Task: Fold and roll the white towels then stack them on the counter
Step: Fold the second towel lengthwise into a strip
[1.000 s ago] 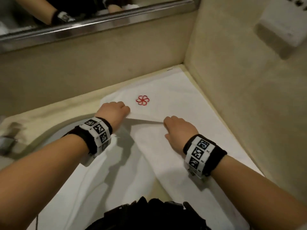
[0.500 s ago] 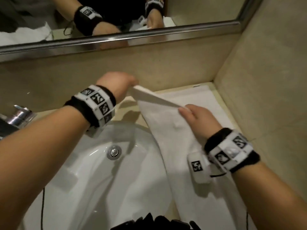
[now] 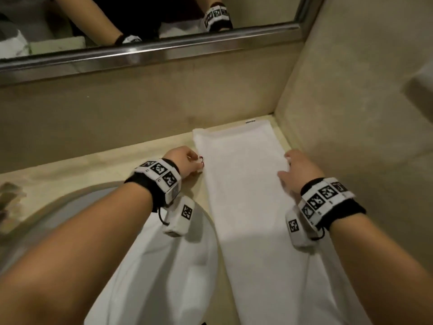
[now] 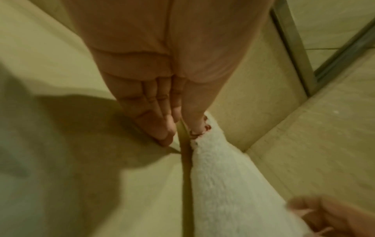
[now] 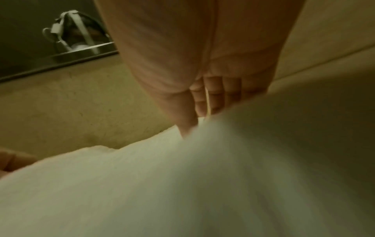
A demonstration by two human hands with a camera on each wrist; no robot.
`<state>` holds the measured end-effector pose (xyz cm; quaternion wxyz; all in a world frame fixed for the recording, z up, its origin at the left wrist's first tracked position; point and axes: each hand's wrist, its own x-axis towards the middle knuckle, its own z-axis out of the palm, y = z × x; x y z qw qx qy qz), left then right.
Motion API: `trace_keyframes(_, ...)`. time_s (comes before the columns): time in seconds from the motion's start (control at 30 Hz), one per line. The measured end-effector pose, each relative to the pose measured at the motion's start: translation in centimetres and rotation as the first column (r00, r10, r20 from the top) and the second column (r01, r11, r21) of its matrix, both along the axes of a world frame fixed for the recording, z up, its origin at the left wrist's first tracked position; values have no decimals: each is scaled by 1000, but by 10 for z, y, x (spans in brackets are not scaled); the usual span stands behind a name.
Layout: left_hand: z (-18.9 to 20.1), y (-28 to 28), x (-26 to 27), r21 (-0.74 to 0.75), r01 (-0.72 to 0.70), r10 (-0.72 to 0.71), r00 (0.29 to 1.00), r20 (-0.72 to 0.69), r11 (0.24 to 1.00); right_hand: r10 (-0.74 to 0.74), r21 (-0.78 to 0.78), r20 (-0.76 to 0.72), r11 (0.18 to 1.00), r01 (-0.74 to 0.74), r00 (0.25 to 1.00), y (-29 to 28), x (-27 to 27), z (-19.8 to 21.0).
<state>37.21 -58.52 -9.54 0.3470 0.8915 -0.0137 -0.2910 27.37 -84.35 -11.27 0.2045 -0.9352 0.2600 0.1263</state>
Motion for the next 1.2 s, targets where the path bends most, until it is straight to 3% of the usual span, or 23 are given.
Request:
trace_keyframes(0.07,-2,-5,-3,-169,-143,129,987,-94,975,28,-27,31,999,-27,999,2,20,-1)
trace_keyframes(0.13,1,-9,-3,-243,-216,182,971,-153,946,-2,-24,40,1000,3,999,0,38,-1)
trace_keyframes(0.27,-3,-21,1,-152,-123,107,989,-106,981,93,-76,15,993,-92,996,-9,50,-7)
trace_keyframes(0.4,-12,-24,8,34,43,-45,997,62,998,116,-40,-35,992,-117,993,-16,66,1)
trace_keyframes(0.6,-20,-5,12,-91,-43,39,999,-35,995,113,-115,-92,986,-123,989,-9,79,8)
trace_keyframes(0.83,-18,3,31,-215,-205,202,979,-35,955,146,-118,-90,981,-156,985,-10,79,7)
trace_keyframes(0.93,-16,-6,44,-111,-131,134,991,17,985,170,-116,-91,977,-180,981,-13,82,6)
trace_keyframes(1.0,-14,-11,52,35,-39,36,997,74,999,172,-115,-119,976,-186,978,-12,86,7)
trace_keyframes(1.1,-12,-13,58,229,41,-80,983,165,973,182,-149,-157,967,-206,971,-11,90,8)
trace_keyframes(1.2,-13,-11,53,177,16,-49,983,178,984,190,-190,-177,956,-223,966,-9,90,9)
